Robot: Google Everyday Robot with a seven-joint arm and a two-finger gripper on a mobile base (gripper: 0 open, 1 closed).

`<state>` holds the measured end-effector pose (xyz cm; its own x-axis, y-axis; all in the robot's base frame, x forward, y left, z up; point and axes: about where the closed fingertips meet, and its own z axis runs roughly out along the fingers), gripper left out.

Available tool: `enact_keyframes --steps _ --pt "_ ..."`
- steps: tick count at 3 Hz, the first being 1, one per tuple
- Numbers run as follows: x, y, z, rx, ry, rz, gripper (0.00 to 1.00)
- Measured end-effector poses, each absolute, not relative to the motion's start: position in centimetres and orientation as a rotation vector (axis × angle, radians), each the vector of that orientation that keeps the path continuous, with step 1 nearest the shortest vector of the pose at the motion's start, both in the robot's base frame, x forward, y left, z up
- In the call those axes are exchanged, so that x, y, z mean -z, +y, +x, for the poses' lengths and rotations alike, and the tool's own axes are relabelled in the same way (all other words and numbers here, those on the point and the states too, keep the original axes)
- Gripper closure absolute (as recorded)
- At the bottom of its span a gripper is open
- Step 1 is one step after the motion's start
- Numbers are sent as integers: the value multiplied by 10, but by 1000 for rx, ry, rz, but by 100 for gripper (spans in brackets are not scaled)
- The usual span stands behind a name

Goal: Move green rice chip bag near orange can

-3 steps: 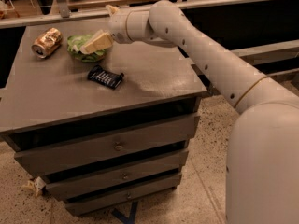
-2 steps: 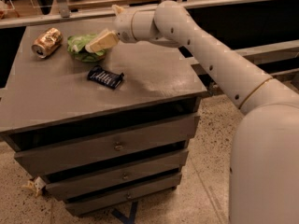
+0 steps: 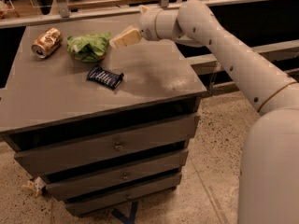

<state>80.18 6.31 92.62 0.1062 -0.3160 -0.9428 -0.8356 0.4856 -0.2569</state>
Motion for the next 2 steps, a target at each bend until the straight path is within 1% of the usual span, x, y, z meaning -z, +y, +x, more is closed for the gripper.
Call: enact_keyframes --steps 2 --pt "-908 -7 812 -390 1619 -904 0"
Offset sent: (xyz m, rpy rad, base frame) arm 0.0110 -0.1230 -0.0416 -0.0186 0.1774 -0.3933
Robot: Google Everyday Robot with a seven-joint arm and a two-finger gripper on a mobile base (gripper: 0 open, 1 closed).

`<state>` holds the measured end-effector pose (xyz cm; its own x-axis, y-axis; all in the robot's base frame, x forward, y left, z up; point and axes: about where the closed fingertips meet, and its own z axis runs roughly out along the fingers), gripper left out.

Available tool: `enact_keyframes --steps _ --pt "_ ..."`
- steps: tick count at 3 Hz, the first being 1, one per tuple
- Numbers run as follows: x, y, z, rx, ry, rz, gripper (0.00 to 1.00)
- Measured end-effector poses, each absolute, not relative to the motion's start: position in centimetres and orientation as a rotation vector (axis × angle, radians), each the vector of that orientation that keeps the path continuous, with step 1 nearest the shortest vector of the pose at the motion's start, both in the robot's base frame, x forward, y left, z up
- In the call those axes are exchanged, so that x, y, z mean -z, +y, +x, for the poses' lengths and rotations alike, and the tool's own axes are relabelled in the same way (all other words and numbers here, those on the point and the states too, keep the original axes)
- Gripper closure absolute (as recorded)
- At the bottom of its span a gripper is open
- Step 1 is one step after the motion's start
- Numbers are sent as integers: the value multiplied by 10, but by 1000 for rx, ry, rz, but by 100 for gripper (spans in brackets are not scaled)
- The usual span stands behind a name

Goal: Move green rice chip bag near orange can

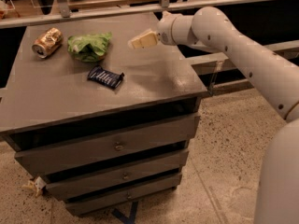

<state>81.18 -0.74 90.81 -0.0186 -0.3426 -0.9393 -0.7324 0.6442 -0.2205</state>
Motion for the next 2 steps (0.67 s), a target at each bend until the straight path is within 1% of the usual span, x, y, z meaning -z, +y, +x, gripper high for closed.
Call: enact_keyframes --steps 2 --pt "-901 -9 812 -406 1649 -876 0"
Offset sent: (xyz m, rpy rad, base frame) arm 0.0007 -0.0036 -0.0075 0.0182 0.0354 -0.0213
